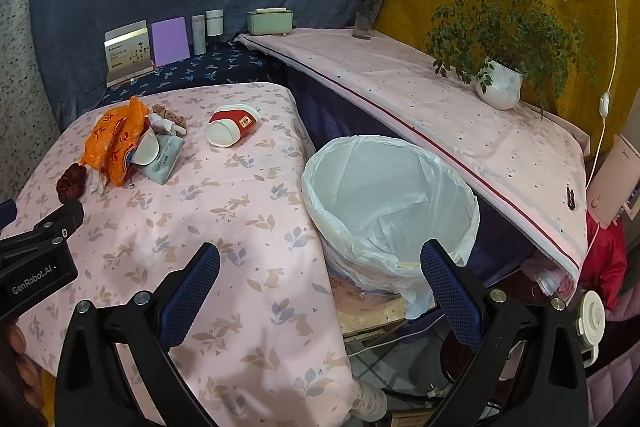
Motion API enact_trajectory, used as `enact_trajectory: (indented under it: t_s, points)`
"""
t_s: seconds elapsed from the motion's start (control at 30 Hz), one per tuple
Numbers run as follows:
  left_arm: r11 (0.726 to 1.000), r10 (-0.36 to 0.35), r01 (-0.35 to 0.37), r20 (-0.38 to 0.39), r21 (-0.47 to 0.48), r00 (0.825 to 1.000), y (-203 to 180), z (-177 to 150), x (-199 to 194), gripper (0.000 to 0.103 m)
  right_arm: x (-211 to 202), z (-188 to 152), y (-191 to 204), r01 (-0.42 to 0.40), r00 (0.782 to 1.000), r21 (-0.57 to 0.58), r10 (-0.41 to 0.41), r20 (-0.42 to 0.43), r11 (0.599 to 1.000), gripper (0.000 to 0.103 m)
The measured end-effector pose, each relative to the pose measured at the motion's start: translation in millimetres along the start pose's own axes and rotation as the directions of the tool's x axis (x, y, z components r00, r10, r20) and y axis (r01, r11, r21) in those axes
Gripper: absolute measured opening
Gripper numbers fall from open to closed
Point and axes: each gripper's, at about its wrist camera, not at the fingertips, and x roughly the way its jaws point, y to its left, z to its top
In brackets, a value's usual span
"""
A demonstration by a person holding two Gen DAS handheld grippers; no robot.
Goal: Collect trash
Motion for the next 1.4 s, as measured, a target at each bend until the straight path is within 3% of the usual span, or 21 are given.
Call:
enact_trajectory:
  t_s: [1.4]
  points:
    - [1.000,-0.007,0.007,-0.007,0.007,1.000,-6.7,-2.6,-0.4,0.096,-0.6,1.2,-2.3,0.008,1.000,0.003,-0.008,0.000,1.000,0.096]
